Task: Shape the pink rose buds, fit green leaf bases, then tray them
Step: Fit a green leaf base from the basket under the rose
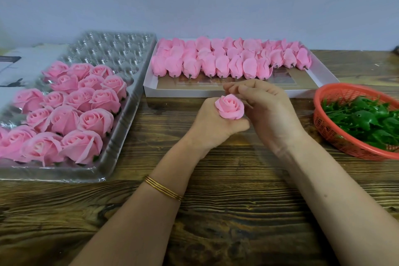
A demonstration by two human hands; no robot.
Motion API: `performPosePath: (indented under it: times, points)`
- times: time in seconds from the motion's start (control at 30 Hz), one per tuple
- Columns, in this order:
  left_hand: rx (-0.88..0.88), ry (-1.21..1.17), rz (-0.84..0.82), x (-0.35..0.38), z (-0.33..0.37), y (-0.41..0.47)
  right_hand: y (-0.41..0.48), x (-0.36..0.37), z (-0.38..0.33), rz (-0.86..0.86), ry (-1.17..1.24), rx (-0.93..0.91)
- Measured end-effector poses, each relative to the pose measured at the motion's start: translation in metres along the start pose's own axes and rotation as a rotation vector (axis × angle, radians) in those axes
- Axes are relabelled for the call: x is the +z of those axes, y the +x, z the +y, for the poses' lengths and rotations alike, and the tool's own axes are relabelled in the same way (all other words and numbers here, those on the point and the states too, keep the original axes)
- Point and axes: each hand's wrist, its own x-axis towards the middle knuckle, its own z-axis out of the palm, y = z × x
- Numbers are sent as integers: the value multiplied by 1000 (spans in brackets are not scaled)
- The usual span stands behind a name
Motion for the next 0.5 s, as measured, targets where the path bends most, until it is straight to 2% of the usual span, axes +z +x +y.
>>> performPosePath:
  times: [0.5]
  points:
    - [-13, -22, 23, 1, 1, 0, 0, 1, 10, 23, -52, 95]
